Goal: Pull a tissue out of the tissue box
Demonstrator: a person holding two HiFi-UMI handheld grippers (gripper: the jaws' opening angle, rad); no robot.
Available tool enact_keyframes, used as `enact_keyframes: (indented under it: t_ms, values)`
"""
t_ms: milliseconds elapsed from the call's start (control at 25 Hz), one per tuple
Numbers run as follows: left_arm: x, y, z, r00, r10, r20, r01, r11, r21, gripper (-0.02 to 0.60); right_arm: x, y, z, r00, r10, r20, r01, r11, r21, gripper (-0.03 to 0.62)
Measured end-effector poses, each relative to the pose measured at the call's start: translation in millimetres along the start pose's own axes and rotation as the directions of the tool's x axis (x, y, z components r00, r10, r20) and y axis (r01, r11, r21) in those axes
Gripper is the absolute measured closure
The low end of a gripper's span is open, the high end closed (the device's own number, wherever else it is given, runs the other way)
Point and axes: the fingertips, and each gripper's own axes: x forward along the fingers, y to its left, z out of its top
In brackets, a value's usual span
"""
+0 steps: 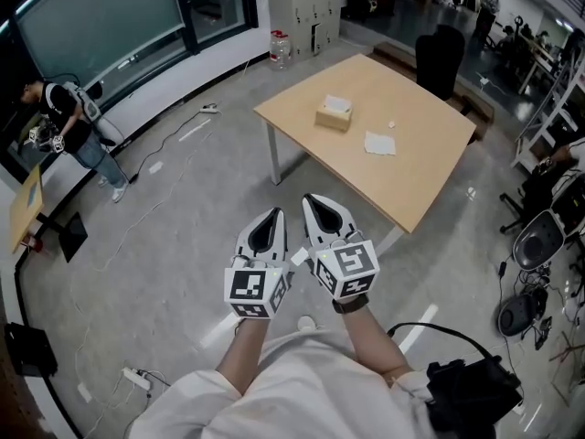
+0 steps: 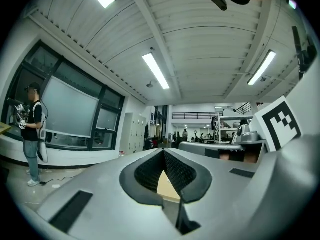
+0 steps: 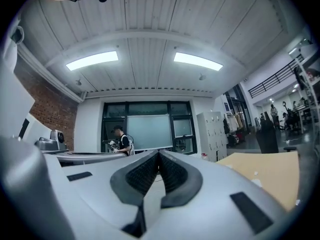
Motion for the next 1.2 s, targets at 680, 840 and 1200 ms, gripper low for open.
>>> enact_keyframes:
  t_ms: [680,840,1200]
  values:
    - [170.7,61.1,-33.1,0.993,-0.095,-0.071,0.093,0.995,-0.034,0.58,139.3,-95.1,-35.0,0.997,-0.039,-0.066,0.041,0.998,0.036,0.591]
    - [235.4,83.4,-18.6,0.986,-0.161,-0.049,0.159,0.986,-0.041,0.58,188.1,-136.3,-19.3,0.993,-0.106,-0.051,0.107,0.994,0.013,0.592]
    - [346.1,146.3,-14.4,0.959,-0.277,-0.053,0.273,0.96,-0.068,0.58,291.7,-193.7,-18.3,0.973,-0.224,-0.053,0.225,0.974,0.017,0.592]
